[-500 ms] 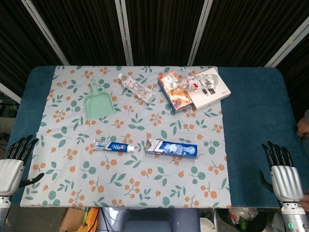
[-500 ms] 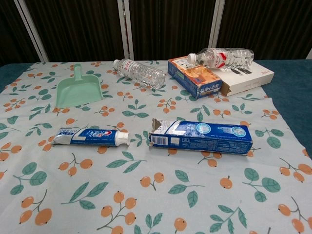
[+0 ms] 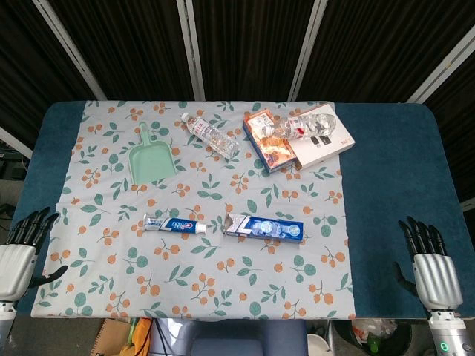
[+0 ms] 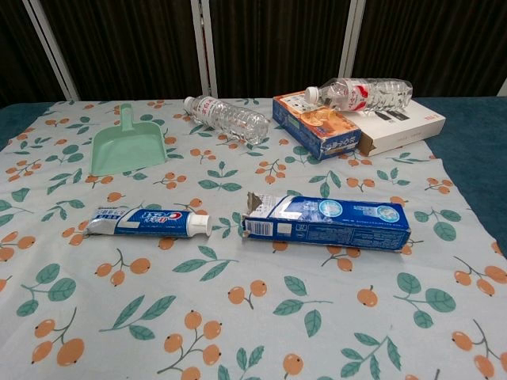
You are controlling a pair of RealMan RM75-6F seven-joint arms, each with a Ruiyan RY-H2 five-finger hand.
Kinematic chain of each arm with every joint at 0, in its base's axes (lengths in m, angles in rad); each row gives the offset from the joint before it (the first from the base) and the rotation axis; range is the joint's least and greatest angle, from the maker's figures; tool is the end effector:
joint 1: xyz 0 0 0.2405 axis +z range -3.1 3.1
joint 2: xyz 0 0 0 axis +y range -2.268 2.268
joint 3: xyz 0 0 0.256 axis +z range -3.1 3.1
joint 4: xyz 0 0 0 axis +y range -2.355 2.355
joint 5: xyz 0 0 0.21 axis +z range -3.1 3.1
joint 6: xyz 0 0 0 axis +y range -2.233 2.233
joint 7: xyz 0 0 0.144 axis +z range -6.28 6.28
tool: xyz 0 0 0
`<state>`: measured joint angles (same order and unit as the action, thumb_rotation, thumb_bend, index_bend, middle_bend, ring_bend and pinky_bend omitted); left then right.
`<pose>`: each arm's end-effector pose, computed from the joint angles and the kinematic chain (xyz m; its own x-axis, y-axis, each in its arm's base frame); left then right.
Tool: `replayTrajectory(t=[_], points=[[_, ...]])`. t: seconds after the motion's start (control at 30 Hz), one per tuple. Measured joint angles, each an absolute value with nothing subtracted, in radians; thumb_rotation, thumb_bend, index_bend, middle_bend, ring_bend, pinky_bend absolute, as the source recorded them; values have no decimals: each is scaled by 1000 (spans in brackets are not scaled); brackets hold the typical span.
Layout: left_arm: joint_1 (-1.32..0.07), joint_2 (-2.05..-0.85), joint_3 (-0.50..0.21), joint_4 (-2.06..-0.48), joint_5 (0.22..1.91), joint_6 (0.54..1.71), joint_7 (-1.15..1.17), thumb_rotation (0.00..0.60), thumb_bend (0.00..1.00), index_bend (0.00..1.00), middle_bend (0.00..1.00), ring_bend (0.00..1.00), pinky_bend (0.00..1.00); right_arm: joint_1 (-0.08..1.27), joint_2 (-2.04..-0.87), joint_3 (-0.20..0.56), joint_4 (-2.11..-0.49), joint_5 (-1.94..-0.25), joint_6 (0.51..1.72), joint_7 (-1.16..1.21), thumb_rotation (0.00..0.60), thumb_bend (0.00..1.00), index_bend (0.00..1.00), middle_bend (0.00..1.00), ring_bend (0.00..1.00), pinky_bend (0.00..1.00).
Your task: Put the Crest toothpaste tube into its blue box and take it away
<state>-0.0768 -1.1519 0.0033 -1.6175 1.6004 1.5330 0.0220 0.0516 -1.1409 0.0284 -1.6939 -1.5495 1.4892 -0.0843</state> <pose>-0.2965 0.1664 0.1420 0.3867 0.0108 0.9221 0.9179 -0.1011 -0.3838 -0.2927 -0.1650 0.1405 0.3817 -0.0350 0.9236 -0.9241 -0.0345 0.3806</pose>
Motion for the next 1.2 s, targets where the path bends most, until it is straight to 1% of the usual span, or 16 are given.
replayTrajectory(t=[0.17,0.37,0.43,0.57,0.67,0.77,0.93,1.03,1.2], points=[[-80,-1153,4,-1616,1599,1524,22,600,9,10,0,6,90,91,-1136,38,-1764,-1529,1413,-88,600,391,0,0,0,0],[-86,-1154,7,-1621,1604,1513,25,600,9,9,0,6,90,200,-1151,79,-1886,-1449,1238,-104,600,391,0,0,0,0],[-87,-1153,8,-1622,1604,1511,23,600,9,10,0,6,90,252,-1175,97,-1934,-1395,1177,-135,600,391,0,0,0,0],[-88,-1147,8,-1627,1593,1501,10,600,9,9,0,6,90,341,-1258,123,-1971,-1316,1106,-246,600,391,0,0,0,0],[-88,-1140,10,-1631,1593,1499,3,600,9,8,0,6,90,396,-1347,146,-1969,-1240,1076,-350,600,391,0,0,0,0],[-89,-1138,11,-1632,1590,1494,-3,600,9,7,0,6,90,459,-1440,171,-1955,-1129,1058,-452,600,389,0,0,0,0],[-92,-1132,10,-1638,1577,1482,-18,600,9,1,0,6,90,569,-1577,214,-1899,-957,1047,-577,600,359,0,0,0,0],[-93,-1129,10,-1641,1572,1476,-23,600,9,0,0,6,90,617,-1632,235,-1850,-898,1047,-610,600,345,0,0,0,0],[-97,-1125,10,-1646,1565,1465,-32,600,9,0,0,6,90,664,-1683,250,-1767,-842,1046,-637,600,340,0,0,0,0]])
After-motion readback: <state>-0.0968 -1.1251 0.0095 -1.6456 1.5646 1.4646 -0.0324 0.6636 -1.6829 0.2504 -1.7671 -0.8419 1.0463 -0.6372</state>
